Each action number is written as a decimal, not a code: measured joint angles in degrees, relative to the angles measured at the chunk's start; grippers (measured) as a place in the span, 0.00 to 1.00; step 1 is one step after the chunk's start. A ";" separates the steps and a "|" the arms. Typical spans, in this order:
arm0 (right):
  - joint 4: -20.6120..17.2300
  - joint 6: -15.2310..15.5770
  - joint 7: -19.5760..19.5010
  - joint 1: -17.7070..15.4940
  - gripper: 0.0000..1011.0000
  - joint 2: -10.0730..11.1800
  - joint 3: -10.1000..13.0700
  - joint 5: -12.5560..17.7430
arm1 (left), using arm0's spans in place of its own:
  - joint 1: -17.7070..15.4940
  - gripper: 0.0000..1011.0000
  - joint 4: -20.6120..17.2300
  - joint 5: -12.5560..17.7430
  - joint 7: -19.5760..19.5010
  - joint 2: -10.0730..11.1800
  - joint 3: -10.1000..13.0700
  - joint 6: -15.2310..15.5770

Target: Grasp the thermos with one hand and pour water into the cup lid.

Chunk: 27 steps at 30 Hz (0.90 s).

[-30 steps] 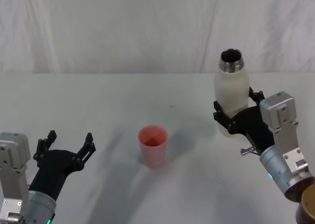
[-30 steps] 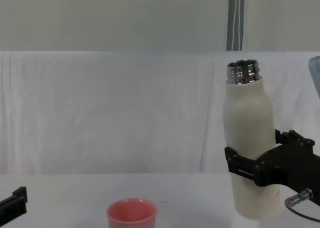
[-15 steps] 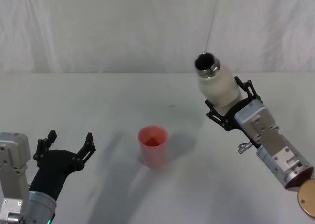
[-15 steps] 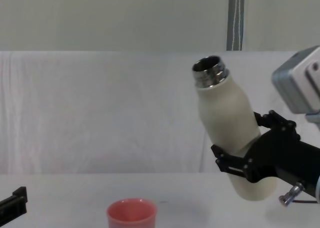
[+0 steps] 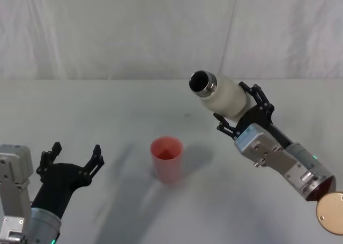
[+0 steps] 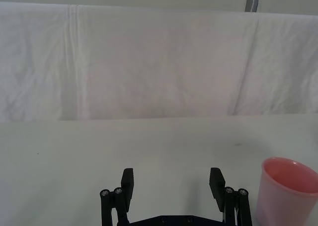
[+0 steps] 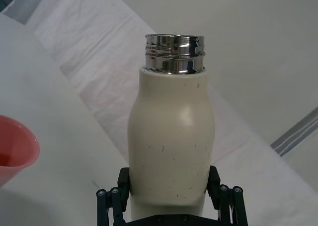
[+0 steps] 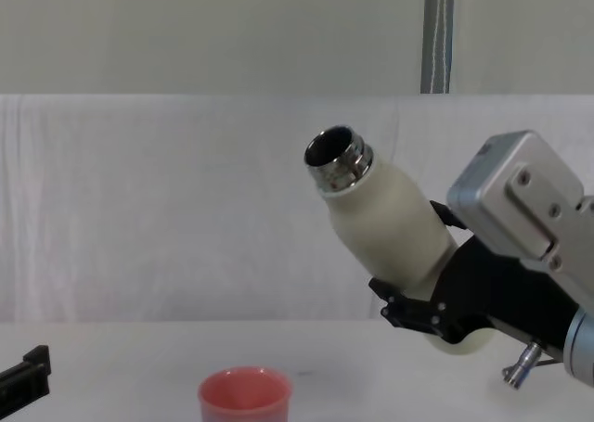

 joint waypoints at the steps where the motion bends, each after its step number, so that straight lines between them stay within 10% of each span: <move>1: 0.20 -0.21 -0.21 0.13 0.94 0.06 -0.13 -0.30 | 0.00 0.99 0.00 0.00 0.00 0.00 0.00 0.00; 27: 4.01 -5.00 -4.96 1.88 0.94 2.62 -3.89 -7.56 | 0.00 0.99 0.00 0.00 0.00 0.00 0.00 0.00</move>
